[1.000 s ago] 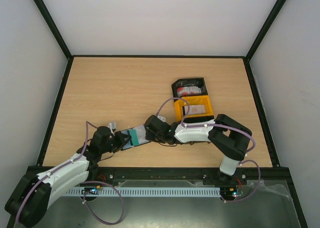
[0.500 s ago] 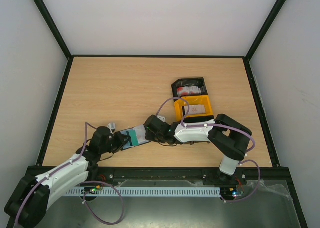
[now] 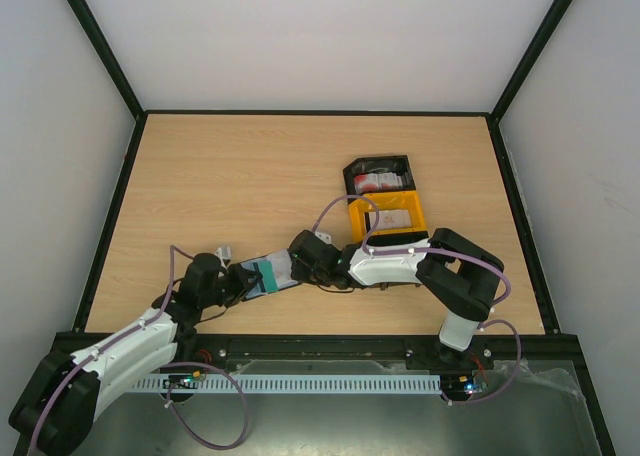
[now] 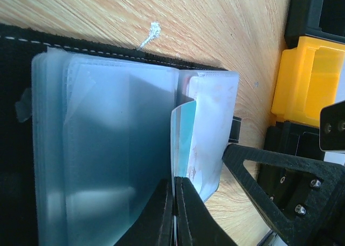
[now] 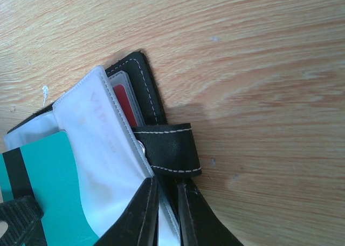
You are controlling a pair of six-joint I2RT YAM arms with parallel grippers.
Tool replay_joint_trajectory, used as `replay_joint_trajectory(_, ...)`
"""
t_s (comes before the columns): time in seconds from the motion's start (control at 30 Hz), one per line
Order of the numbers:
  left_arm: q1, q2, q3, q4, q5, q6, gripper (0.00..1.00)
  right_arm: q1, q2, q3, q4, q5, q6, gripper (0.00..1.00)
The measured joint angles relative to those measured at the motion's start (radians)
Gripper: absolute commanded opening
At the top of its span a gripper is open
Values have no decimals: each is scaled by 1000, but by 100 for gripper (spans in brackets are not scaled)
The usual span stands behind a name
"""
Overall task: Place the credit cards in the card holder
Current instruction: Insert the credit card into the card holder.
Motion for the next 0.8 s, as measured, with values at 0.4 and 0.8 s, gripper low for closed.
replay_joint_trajectory(0.4,7,1,0,-17,5,-7,3,0,0,0,0,0,0,10)
replay_joint_trajectory(0.8,16,-3,5,-32,7,-14,3,0,0,0,0,0,-4,10)
